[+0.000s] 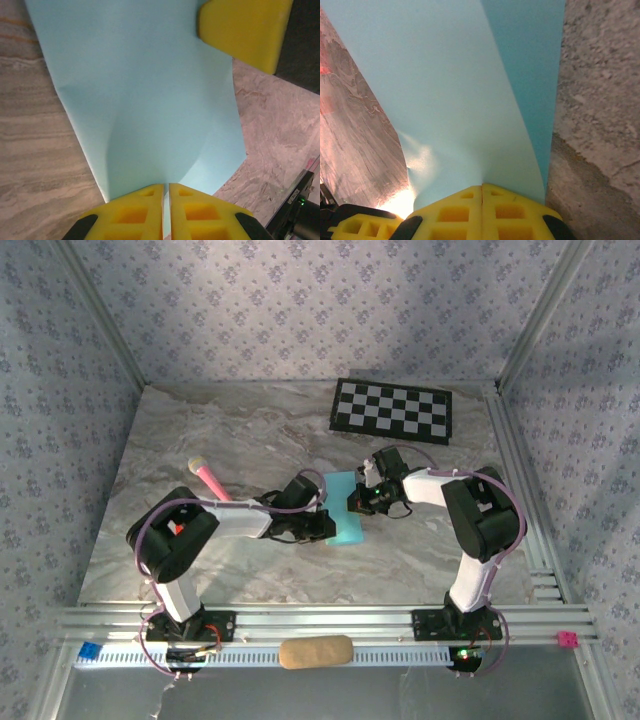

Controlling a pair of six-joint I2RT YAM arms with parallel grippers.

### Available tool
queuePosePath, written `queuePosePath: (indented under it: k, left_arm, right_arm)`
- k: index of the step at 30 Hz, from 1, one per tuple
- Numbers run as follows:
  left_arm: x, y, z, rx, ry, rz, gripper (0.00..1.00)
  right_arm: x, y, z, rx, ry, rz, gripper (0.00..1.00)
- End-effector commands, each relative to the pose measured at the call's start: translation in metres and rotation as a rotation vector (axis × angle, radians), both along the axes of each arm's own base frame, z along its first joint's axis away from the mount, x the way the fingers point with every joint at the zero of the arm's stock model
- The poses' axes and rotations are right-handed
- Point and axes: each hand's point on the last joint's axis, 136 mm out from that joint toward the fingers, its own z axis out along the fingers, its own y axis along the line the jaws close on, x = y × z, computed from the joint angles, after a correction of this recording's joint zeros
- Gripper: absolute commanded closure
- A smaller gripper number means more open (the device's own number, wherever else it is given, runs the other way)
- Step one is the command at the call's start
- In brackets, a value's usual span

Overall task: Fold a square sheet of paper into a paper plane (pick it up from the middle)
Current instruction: First fold the square sheet of paper in half at the center of the table.

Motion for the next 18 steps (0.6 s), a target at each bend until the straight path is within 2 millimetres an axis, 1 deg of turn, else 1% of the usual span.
queuePosePath:
  k: [1,3,6,11,13,15,18]
  left_arm:
    - [-0.01,0.004,-0.005,0.015,0.024,-0.019,0.87]
    - [-0.016,0.008,-0.01,0.027,0.041,-0.037,0.88]
    - [-0.028,0.019,-0.019,0.084,0.066,-0.063,0.91]
    - [-0.04,0.039,-0.026,0.165,0.075,-0.088,0.92]
    - [-0.04,0.041,-0.024,0.166,0.066,-0.096,0.92]
    - [-0.039,0.037,-0.017,0.148,0.053,-0.101,0.92]
    - [-0.028,0.023,0.008,0.078,0.01,-0.085,0.94]
  right_arm:
    - [-0.036,-0.044,-0.059,-0.251,0.149,-0.055,1.0]
    - [-0.037,-0.044,-0.06,-0.252,0.15,-0.055,1.0]
    - [-0.037,-0.045,-0.06,-0.255,0.148,-0.055,1.0]
    - [-0.038,-0.046,-0.061,-0.258,0.153,-0.058,1.0]
    - [-0.038,-0.046,-0.061,-0.26,0.15,-0.06,1.0]
    - [-0.038,-0.046,-0.062,-0.258,0.152,-0.06,1.0]
    - [-0.038,-0.046,-0.061,-0.258,0.152,-0.06,1.0]
